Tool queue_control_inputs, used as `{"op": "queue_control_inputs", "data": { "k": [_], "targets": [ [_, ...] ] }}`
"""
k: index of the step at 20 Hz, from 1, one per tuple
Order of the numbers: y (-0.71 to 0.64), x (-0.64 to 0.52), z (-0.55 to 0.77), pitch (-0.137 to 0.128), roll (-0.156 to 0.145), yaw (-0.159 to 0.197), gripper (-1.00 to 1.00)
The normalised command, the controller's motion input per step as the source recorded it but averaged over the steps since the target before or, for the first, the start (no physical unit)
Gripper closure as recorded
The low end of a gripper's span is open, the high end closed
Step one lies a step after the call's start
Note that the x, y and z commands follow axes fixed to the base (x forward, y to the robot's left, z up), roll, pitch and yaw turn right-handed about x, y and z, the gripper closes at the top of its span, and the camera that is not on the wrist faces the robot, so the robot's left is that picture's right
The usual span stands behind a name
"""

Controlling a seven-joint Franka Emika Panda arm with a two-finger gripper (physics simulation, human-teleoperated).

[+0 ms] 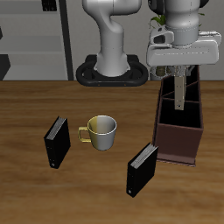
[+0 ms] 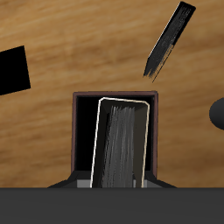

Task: Place the yellow book into the left desk caddy's right compartment

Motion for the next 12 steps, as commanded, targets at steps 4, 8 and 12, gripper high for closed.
{"op": "queue_control_inputs", "data": {
  "k": [4,8,12],
  "targets": [
    [0.11,0.21,-0.15,0.003,0.018,0.024,1.00],
    [-0.07,0.20,-0.21,0.017,-0.009,-0.017,1.00],
    [-0.03,0.13,-0.34,0.036,0.002,-0.001,1.00]
  ]
}}
